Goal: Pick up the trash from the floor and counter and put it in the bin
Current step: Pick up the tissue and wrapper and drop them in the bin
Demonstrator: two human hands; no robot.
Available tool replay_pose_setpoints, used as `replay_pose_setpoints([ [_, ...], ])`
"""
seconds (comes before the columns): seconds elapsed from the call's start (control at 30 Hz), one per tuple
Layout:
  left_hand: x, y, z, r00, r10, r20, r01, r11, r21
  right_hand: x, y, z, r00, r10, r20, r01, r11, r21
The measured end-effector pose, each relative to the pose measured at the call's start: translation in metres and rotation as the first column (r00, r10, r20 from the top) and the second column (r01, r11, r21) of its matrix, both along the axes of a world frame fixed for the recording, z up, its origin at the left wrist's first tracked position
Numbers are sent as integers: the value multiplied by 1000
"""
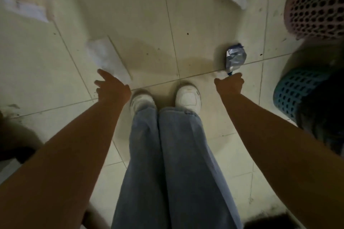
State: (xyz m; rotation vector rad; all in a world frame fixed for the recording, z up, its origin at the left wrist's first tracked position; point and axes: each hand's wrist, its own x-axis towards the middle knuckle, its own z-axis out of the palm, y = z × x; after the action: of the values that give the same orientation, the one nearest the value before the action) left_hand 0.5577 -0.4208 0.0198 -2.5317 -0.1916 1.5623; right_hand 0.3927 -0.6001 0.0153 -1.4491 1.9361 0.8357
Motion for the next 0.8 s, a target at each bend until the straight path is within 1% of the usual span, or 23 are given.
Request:
replay_pose_setpoints([
  [0.1, -9, 1, -33, 988, 144, 61, -145, 989, 11, -10, -5, -36, 1000, -9, 29, 12, 993, -115],
  [0.17, -11, 4, -49, 972, 188, 140, -186, 982, -28, -14, -8, -50, 999, 23, 27, -18, 983, -183],
  [0.27, -5, 8, -59, 962, 163, 221, -151, 986, -70, -14, -10, -59, 998, 53, 33, -44, 970, -238],
  [0.37, -3, 3, -52, 979, 98, 181, -75, 989, -127, -6, -4, -55, 994, 37, 101, -13, 973, -231],
  [0.43, -7, -10, -32, 986, 45, 158, -17, 985, -174, 3, 1, -41, 988, 54, 144, -24, 980, -199],
  [0.53, -11, -42, 22, 988, -85, 127, 118, 955, -272, 16, 0, 5, 974, 61, 217, -29, 988, -149],
  [0.63, -12, -81, 91, 972, -201, 122, 233, 894, -383, 19, -13, 74, 952, 40, 302, 5, 989, -149],
  [0.73, -17, -126, 169, 942, -318, 110, 329, 800, -502, 6, -40, 165, 929, 50, 368, 37, 974, -225],
  [0.8, -25, -155, 218, 907, -407, 108, 392, 721, -572, -19, -58, 227, 928, 15, 373, 88, 963, -256],
])
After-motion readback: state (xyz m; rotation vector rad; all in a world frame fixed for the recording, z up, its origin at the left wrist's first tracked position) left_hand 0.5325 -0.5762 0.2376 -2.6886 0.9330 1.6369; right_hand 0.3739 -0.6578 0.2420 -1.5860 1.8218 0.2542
